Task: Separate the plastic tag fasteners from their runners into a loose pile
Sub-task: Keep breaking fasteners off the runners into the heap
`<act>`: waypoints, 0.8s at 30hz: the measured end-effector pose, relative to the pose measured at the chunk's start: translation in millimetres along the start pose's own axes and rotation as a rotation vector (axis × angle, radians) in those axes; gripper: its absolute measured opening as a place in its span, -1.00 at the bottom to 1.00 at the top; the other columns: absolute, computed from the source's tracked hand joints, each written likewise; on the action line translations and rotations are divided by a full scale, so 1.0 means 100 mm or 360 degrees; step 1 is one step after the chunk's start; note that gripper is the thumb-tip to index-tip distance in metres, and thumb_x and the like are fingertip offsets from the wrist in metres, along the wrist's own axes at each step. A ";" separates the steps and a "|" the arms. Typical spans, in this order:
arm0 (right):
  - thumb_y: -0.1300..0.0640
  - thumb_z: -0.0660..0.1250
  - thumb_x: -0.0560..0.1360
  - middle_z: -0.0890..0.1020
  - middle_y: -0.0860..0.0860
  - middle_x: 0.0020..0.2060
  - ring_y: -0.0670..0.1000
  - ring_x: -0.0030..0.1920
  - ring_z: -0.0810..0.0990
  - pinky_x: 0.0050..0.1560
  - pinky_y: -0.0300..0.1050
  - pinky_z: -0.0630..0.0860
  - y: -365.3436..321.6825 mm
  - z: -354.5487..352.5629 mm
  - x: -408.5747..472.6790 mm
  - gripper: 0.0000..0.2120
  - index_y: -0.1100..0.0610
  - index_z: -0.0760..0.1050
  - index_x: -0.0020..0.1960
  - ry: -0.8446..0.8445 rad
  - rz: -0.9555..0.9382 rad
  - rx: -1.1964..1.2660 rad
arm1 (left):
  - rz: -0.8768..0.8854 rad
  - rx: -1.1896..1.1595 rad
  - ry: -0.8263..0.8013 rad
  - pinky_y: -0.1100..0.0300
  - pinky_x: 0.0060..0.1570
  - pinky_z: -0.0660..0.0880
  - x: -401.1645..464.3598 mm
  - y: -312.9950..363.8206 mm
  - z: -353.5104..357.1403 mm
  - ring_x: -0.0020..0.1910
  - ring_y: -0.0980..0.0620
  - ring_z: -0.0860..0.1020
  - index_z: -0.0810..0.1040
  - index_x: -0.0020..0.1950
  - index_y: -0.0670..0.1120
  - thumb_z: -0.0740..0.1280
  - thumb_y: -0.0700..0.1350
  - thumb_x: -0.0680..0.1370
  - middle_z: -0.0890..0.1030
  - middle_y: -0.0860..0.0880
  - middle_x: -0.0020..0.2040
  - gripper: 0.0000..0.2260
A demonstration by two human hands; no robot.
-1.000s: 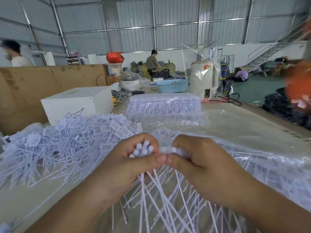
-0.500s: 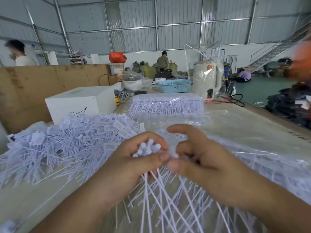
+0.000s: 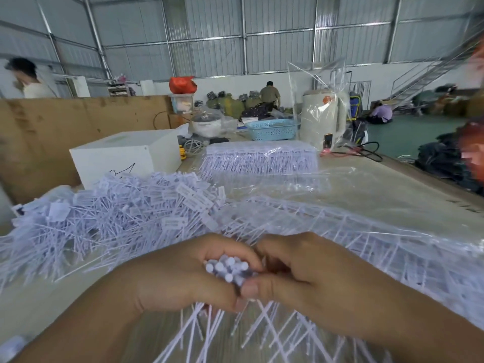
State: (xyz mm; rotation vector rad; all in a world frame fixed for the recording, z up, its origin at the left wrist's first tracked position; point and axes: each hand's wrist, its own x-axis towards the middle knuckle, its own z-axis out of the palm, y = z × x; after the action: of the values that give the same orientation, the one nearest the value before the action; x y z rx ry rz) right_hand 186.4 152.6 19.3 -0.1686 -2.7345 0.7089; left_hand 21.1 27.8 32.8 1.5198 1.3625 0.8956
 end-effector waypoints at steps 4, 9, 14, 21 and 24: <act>-0.53 0.08 0.39 0.39 -0.04 -0.47 -0.12 -0.47 0.35 -0.37 -0.13 0.31 0.07 -0.05 -0.01 -0.33 0.11 0.38 -0.29 -0.0007 0.0058 0.0056 | 0.0086 0.0018 0.0166 0.40 -0.31 0.38 -0.04 0.01 -0.04 -0.34 0.21 0.45 0.64 -0.23 0.08 0.47 -0.11 0.30 0.52 0.16 -0.34 -0.89; -0.27 0.32 0.45 0.32 -0.08 -0.49 -0.13 -0.48 0.27 -0.42 -0.21 0.21 0.13 -0.11 0.00 -0.53 0.11 0.33 -0.32 0.0073 0.0017 0.0251 | 0.0192 -0.0040 0.0255 0.40 -0.33 0.35 -0.06 0.02 -0.03 -0.37 0.20 0.42 0.65 -0.19 0.06 0.48 -0.03 0.30 0.50 0.14 -0.36 -0.89; -0.24 0.33 0.45 0.37 -0.11 -0.53 -0.10 -0.53 0.30 -0.46 -0.24 0.19 0.07 -0.07 0.02 -0.56 0.07 0.33 -0.36 0.0503 0.0112 0.0140 | 0.0327 0.0033 0.0633 0.47 -0.30 0.37 0.03 0.00 0.09 -0.33 0.25 0.48 0.62 -0.23 0.07 0.51 -0.02 0.31 0.55 0.17 -0.33 -0.89; -0.27 0.25 0.39 0.26 -0.10 -0.55 -0.14 -0.56 0.21 -0.55 -0.33 0.21 0.12 -0.25 0.00 -0.51 0.15 0.29 -0.34 0.1089 0.0230 0.0602 | 0.0452 0.0109 0.1075 0.49 -0.34 0.38 0.06 0.02 0.17 -0.35 0.29 0.52 0.62 -0.18 0.10 0.47 0.12 0.29 0.56 0.24 -0.32 -0.82; -0.28 0.35 0.39 0.41 -0.07 -0.48 -0.10 -0.52 0.31 -0.52 -0.19 0.26 0.09 -0.19 -0.03 -0.67 -0.04 0.48 -0.07 0.0603 0.0044 0.0721 | 0.0417 -0.0014 0.0922 0.44 -0.32 0.42 0.08 -0.01 0.18 -0.32 0.24 0.54 0.64 -0.18 0.08 0.51 0.04 0.32 0.59 0.17 -0.29 -0.86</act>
State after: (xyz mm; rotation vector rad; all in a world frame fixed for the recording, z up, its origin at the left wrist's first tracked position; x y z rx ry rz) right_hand 195.8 168.8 29.8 -0.2105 -2.1594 1.1496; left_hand 38.6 33.0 25.4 1.5156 1.5674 1.5946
